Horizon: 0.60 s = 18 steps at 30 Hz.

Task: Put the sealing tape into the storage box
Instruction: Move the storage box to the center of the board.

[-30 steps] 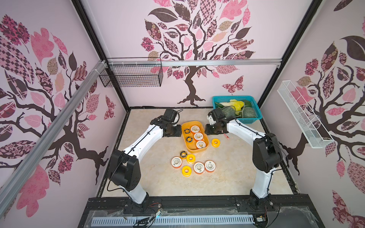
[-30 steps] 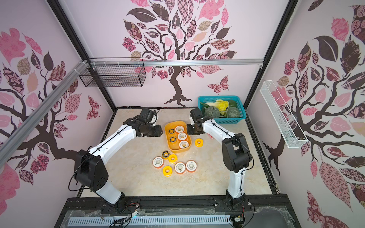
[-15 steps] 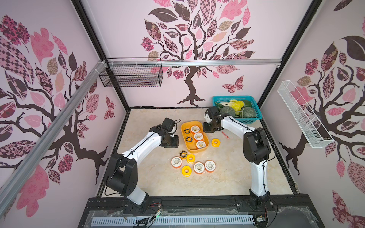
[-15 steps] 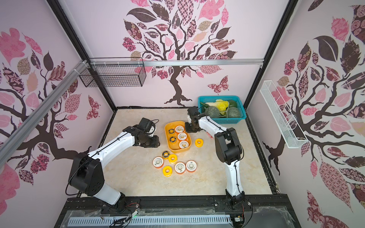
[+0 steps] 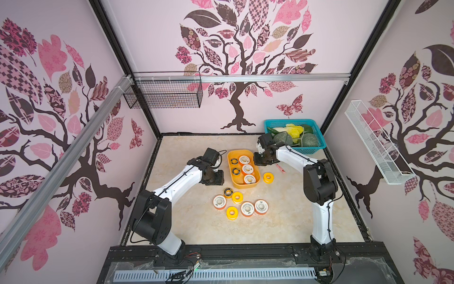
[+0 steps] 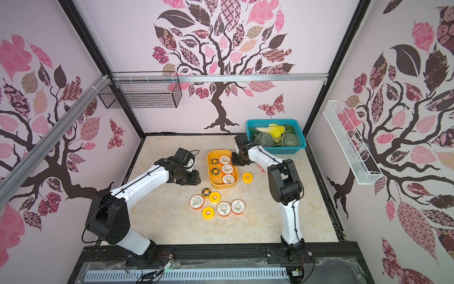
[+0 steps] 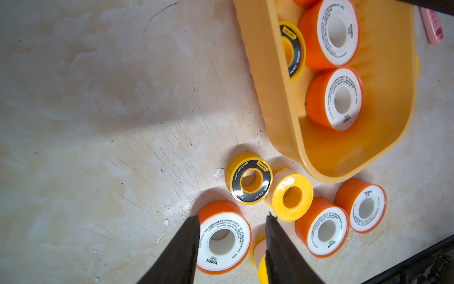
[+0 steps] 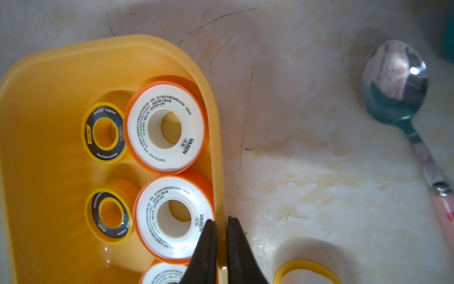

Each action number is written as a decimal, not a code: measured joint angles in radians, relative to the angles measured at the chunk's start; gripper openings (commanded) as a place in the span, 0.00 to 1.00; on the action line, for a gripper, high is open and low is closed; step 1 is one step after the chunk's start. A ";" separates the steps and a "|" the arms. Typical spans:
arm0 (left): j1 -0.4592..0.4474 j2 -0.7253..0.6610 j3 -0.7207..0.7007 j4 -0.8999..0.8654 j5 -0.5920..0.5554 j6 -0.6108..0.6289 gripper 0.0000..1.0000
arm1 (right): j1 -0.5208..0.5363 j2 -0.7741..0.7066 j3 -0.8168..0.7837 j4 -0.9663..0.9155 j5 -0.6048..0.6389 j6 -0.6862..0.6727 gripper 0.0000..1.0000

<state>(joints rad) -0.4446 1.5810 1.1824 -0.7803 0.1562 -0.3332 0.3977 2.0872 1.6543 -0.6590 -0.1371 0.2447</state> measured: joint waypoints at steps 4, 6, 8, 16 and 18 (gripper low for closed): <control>-0.035 0.008 -0.011 0.017 0.005 0.001 0.59 | -0.011 -0.028 -0.053 0.010 0.018 0.032 0.14; -0.057 0.014 -0.020 0.027 0.004 0.003 0.59 | -0.015 -0.037 -0.068 0.012 0.024 0.037 0.14; -0.076 0.029 -0.023 0.034 0.005 0.003 0.59 | -0.016 -0.048 -0.080 0.011 0.030 0.042 0.14; -0.085 0.076 -0.031 0.057 0.010 0.001 0.59 | -0.016 -0.078 -0.085 -0.019 0.074 0.031 0.16; -0.085 0.085 -0.033 0.062 0.012 0.001 0.59 | -0.016 -0.079 -0.084 -0.031 0.090 0.026 0.17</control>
<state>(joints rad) -0.5293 1.6665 1.1496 -0.7181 0.1680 -0.3325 0.3820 2.0087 1.5703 -0.6895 -0.0475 0.2703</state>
